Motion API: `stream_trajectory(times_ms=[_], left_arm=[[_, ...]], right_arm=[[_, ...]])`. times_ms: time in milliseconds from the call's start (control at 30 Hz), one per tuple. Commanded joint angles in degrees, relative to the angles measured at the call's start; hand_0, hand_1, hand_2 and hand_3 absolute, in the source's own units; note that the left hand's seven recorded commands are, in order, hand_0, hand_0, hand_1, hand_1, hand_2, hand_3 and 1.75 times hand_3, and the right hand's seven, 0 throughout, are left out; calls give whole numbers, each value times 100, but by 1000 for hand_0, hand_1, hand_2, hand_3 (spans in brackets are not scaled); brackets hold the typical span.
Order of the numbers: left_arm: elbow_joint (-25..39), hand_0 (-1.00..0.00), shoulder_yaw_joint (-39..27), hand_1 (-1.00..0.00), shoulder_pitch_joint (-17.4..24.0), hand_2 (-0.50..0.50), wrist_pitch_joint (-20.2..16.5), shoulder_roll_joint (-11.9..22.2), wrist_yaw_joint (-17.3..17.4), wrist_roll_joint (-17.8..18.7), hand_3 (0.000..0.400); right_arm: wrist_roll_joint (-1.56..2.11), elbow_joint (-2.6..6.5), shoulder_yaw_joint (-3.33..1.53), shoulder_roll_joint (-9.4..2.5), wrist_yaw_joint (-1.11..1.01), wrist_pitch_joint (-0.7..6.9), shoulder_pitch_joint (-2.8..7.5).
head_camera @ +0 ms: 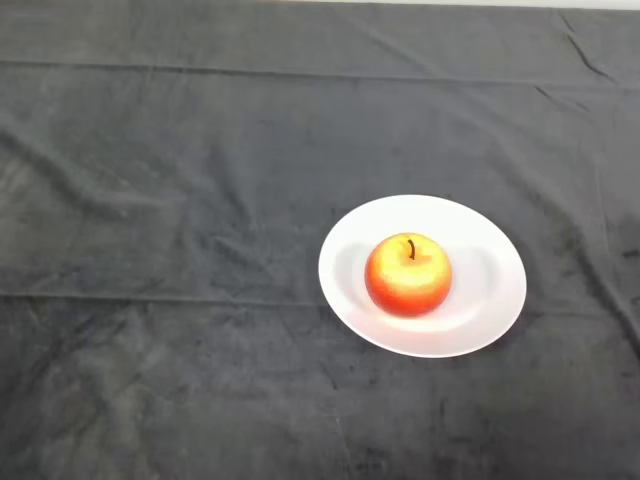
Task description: Move the apple to the plate
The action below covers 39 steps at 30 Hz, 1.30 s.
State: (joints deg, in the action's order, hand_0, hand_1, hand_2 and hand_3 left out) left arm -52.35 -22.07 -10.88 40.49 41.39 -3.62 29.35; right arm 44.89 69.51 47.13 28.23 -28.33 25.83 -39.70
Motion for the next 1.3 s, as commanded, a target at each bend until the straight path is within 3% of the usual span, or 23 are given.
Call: stream_trajectory(times_ms=[33, 1300], left_arm=[[-327, 0, -314, 0, -229, 0, 68, -83, 50, -81, 0], [-393, 0, -711, 0, -328, 0, 4, -198, 267, -381, 0]], right_arm=[[153, -94, 81, 184, 0, -24, -223], [151, -93, 82, 184, -1, -25, -223]])
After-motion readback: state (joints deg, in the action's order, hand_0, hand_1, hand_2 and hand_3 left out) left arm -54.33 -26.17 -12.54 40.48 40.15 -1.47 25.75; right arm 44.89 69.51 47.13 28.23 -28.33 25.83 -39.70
